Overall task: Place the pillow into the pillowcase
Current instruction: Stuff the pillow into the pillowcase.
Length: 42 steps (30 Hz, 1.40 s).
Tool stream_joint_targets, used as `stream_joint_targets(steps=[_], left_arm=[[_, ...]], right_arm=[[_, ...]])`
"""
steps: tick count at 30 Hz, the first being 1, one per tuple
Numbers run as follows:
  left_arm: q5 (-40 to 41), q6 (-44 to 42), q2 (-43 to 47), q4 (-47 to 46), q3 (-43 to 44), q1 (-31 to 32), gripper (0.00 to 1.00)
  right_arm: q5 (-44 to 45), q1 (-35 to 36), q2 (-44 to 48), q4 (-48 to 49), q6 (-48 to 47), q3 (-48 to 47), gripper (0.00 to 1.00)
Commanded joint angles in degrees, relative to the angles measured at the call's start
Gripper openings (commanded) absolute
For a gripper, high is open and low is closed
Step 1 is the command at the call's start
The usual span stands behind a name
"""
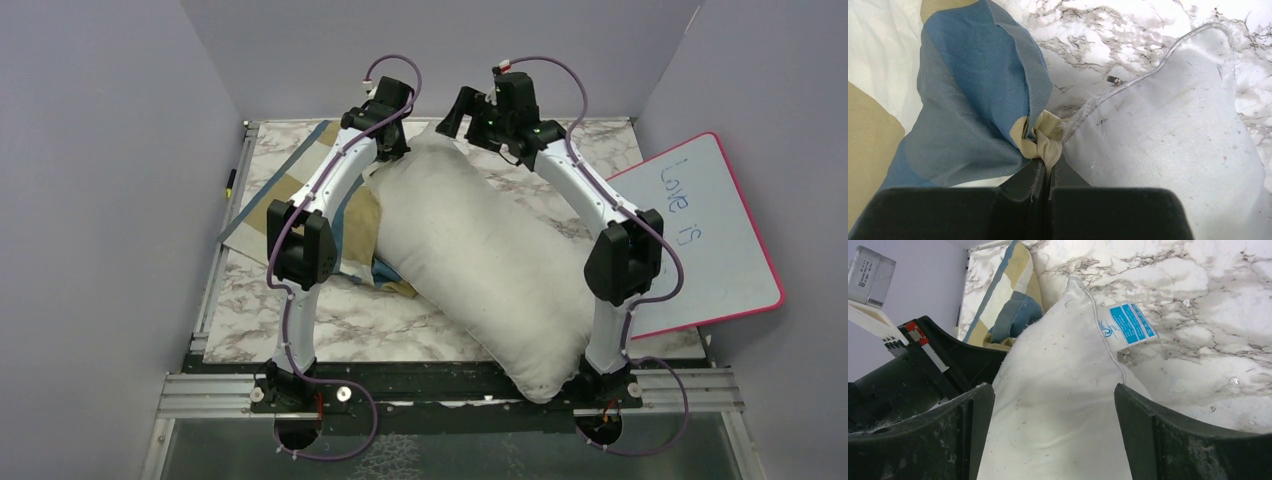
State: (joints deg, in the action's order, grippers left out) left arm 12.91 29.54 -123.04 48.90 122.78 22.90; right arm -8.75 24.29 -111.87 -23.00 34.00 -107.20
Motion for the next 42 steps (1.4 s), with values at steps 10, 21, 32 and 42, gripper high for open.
stream_joint_targets(steps=[10,21,32,42], left_arm=[[0.45,1.05,0.22,-4.35,2.77,0.14,0.00],[-2.33,7.72,-4.50,-5.10,13.43,-1.97,0.00],[-8.60,16.10,-4.89,-8.34,14.42,-2.42,0.00],[-14.27,20.20,0.24,-10.95,12.92,-0.91,0.00]], right_arm=[[-14.37,-1.43,-17.94,10.14,0.04,-12.48,0.35],[-41.01,1.94,-10.15,19.89,-5.84,5.74,0.08],[-48.52,8.07,-8.26,24.73,-16.96,13.91,0.07],[-39.52,8.67,-14.87,24.20,-15.08,10.74,0.01]])
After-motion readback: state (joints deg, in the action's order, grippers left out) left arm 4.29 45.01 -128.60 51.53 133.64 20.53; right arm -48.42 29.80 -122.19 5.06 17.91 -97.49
